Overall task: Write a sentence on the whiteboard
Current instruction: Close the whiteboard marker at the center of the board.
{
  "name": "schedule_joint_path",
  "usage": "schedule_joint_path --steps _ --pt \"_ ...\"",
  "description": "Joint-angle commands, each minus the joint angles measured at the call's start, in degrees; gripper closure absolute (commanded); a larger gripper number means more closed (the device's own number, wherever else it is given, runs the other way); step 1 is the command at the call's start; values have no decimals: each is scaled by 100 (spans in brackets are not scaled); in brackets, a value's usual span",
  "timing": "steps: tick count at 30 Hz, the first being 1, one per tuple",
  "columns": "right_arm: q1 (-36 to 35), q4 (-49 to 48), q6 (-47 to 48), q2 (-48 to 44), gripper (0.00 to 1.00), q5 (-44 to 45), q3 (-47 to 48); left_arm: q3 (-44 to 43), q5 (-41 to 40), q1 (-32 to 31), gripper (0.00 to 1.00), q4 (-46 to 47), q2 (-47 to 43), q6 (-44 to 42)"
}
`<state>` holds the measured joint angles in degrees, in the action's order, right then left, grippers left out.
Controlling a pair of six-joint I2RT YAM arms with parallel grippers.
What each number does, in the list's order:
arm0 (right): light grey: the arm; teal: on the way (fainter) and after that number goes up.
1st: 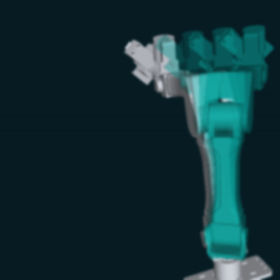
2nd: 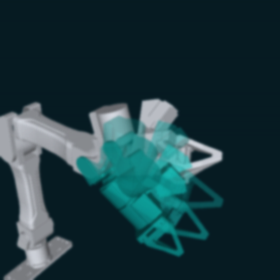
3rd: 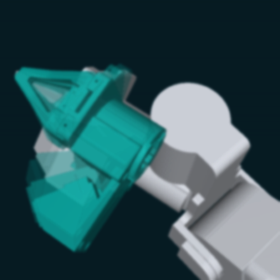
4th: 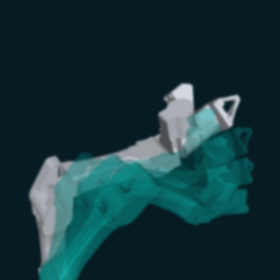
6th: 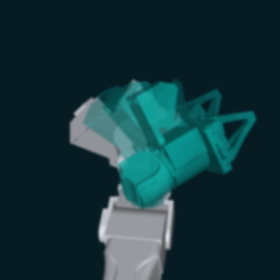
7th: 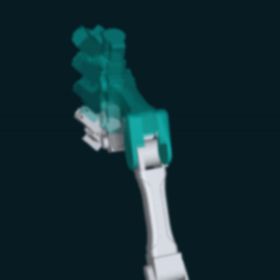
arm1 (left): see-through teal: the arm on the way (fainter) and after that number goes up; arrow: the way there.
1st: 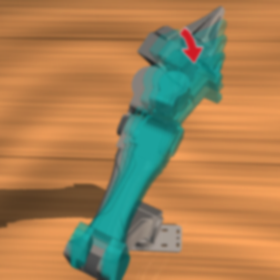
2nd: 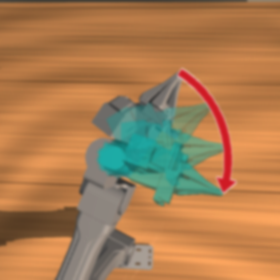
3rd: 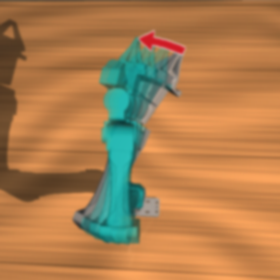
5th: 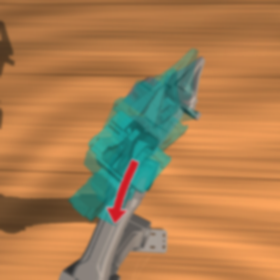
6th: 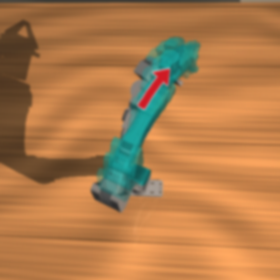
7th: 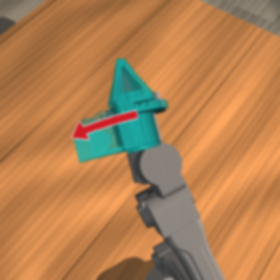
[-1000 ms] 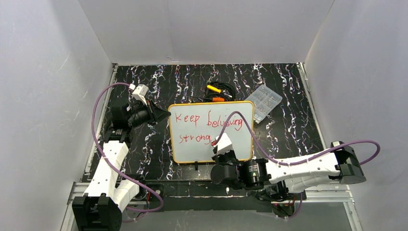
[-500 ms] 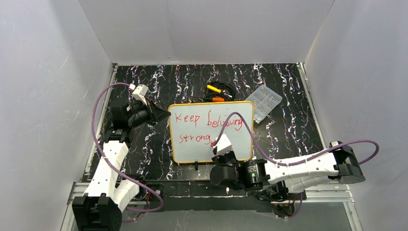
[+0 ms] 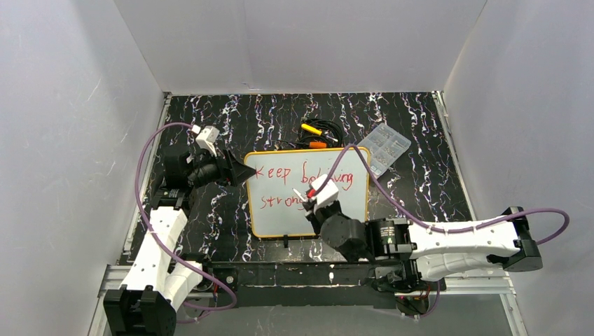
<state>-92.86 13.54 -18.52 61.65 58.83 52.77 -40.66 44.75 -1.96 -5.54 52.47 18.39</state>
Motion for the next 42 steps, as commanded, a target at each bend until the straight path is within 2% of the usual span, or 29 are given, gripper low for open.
schedule_joint_path --steps 1,8,12,17,21,26,31,37,42 --pt "598 -131 785 -49 99 -931 510 -299 -264 -9 29 -455 -324 -352" --pt "2327 -27 1091 -326 99 -3581 980 -682 -997 -11 21 -980 -790 -718" --pt "3332 368 1146 -260 99 -4993 1331 -1086 -1296 -131 21 -1256 -1019 -910" --pt "4512 805 1140 32 99 -7086 1744 -1890 -1328 -1044 24 -1901 -911 -1613" --pt "5171 934 1006 316 99 -8696 1901 -2431 -1109 -1914 25 -2492 -548 -2155" --pt "5296 1039 859 546 99 -9809 1837 -2736 -226 -2529 26 -2590 -168 -2118" --pt "5296 1161 745 768 99 -10399 1666 -2766 -20 -3242 26 -2674 150 -2171" --pt "5296 1099 596 905 99 -11140 1602 -2613 -296 -3790 28 -2704 493 -2290" --pt "5296 1230 648 953 99 -11403 1606 -2587 -556 -4127 33 -2689 718 -2364"
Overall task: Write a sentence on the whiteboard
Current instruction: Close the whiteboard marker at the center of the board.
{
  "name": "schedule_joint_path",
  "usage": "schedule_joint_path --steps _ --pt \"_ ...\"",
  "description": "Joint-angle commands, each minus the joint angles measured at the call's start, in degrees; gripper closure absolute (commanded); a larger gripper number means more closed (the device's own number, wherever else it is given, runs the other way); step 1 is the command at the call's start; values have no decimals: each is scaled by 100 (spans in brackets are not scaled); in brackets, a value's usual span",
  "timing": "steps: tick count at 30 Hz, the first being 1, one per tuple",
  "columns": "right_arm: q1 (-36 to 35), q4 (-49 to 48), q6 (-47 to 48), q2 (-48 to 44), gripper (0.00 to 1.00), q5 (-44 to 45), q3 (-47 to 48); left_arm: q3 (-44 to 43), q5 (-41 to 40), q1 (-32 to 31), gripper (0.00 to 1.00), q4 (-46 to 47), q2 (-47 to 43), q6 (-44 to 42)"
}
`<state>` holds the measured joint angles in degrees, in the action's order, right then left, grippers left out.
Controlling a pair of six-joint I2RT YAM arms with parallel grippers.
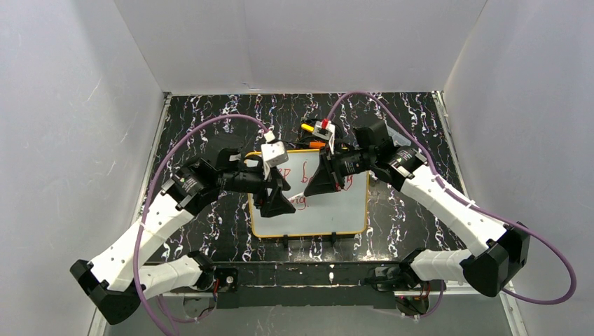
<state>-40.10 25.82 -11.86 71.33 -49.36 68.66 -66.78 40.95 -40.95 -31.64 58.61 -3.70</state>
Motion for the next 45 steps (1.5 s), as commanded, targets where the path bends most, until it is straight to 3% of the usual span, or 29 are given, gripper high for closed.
schedule_joint_path --steps 1,5,8,11,13,19,22,26,29,33,39,42,43,44,45 --pt "19 2 -18 -6 99 -644 9 20 -237 -293 35 -79 154 -173" --pt "19 -20 -18 15 99 -791 -9 5 -282 -515 43 -75 342 -201" --pt "19 -79 -43 -3 99 -758 -37 17 -339 -612 68 -64 392 -206" --pt "19 -240 -141 -81 99 -490 -93 129 -404 -626 100 40 348 -149" --pt "24 -577 -482 -222 96 -162 -260 315 -458 -626 100 290 232 23" --pt "84 -2058 -1707 -799 53 262 -1154 1208 -818 -625 100 1739 -344 1037" --pt "98 -3042 -2434 -1070 39 407 -1640 1356 -907 -625 100 2036 -383 1352" --pt "94 -3733 -2986 -1339 35 694 -2075 1541 -951 -630 100 2427 -457 1669" --pt "90 -4259 -3339 -1461 40 865 -2324 1546 -967 -629 100 2438 -401 1781" --pt "92 -4701 -3568 -1564 63 1035 -2523 1548 -982 -627 100 2437 -356 1843" --pt "90 -4539 -3468 -1635 71 1314 -2617 1567 -912 -625 100 2612 -331 1918" --pt "92 -4509 -3404 -1711 96 1509 -2660 1552 -933 -631 100 2565 -324 1935" --pt "98 -4466 -3344 -1743 99 1561 -2642 1512 -1006 -626 100 2486 -338 1928" --pt "97 -4322 -3199 -1789 99 1686 -2602 1458 -1188 -625 90 2386 -360 1926" --pt "92 -4156 -3094 -1846 99 1797 -2524 1373 -1307 -620 72 2245 -385 1922"
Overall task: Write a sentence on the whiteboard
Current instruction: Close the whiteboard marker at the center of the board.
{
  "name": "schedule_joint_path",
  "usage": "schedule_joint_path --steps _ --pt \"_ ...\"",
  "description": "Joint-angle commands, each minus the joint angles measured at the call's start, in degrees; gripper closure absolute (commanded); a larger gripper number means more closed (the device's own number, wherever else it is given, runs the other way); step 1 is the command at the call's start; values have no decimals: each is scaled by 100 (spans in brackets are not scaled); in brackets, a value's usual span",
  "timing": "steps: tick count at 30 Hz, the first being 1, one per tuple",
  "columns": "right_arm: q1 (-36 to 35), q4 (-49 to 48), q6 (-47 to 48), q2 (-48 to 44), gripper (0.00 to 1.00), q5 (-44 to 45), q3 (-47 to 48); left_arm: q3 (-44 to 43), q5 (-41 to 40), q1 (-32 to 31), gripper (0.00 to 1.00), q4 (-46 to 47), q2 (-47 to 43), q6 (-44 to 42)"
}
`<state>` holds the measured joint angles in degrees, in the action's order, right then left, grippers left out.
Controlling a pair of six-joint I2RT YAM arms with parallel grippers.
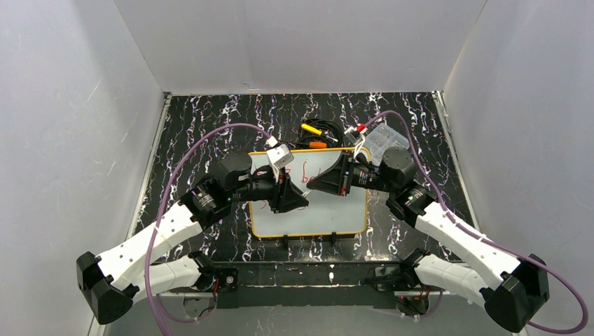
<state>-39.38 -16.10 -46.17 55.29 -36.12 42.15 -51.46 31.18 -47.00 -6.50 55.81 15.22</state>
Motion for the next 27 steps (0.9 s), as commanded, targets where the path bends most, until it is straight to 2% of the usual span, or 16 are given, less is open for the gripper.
schedule_joint_path --steps 1,3,4,8,11,14,17,19,23,27 --pt "19 236 580 -289 99 565 229 -264 -557 -10 58 -423 -142 -8" --pt "19 772 1042 -325 99 719 587 -590 -903 52 37 -828 -219 -110" --pt "19 1051 1280 -301 99 761 725 -784 -1072 114 32 -1062 -244 -160" --pt "20 2213 2099 -74 99 957 1587 -1601 -1353 646 22 -1823 -323 -289" --pt "23 2565 2366 46 99 985 1904 -2122 -1426 1517 18 -2313 -338 -264" --pt "24 2523 2383 -37 99 994 1869 -2281 -1636 2557 16 -2666 -260 -142" --pt "20 2300 2226 -196 99 978 1673 -2072 -1734 3650 16 -2746 -150 219" --pt "25 2258 2155 -303 99 967 1608 -1816 -1875 4127 18 -2708 -109 476" --pt "18 2260 2155 -506 99 981 1524 -1055 -2530 4487 22 -2571 -116 879" --pt "18 2223 2190 -622 99 963 1436 -157 -2633 4485 29 -2311 83 1140"
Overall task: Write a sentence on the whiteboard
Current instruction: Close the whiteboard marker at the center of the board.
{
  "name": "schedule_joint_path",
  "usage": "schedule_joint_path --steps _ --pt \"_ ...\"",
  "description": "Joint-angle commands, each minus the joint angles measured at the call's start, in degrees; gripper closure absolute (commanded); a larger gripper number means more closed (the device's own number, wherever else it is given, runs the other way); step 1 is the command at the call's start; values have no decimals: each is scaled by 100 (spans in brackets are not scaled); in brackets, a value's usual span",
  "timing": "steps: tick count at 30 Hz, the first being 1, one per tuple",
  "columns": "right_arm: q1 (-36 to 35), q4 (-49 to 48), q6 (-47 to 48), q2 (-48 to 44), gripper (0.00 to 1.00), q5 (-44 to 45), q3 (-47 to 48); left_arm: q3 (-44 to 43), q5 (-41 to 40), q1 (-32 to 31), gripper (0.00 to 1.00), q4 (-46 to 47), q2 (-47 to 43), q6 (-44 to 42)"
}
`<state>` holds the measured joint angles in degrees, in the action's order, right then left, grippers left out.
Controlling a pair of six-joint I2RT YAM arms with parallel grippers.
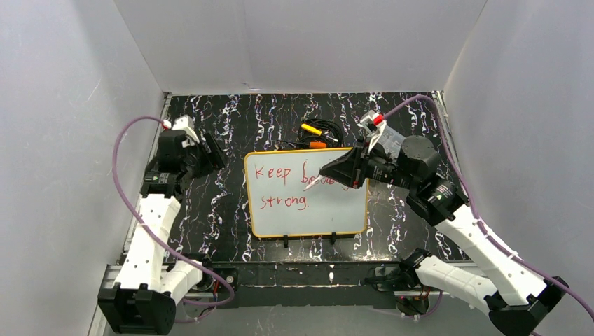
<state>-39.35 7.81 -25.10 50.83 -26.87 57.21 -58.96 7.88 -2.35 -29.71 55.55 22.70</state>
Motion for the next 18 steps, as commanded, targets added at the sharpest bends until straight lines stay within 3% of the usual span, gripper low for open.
schedule_joint_path --steps 1,7,18 --pt "21 -181 92 -200 99 34 -78 759 -264 16 31 40 193 454" --pt "18 -241 117 -255 99 -28 -149 1579 139 -10 41 585 475 878" --pt "19 -351 84 -251 99 5 -383 1881 410 -478 46 1325 1435 1132"
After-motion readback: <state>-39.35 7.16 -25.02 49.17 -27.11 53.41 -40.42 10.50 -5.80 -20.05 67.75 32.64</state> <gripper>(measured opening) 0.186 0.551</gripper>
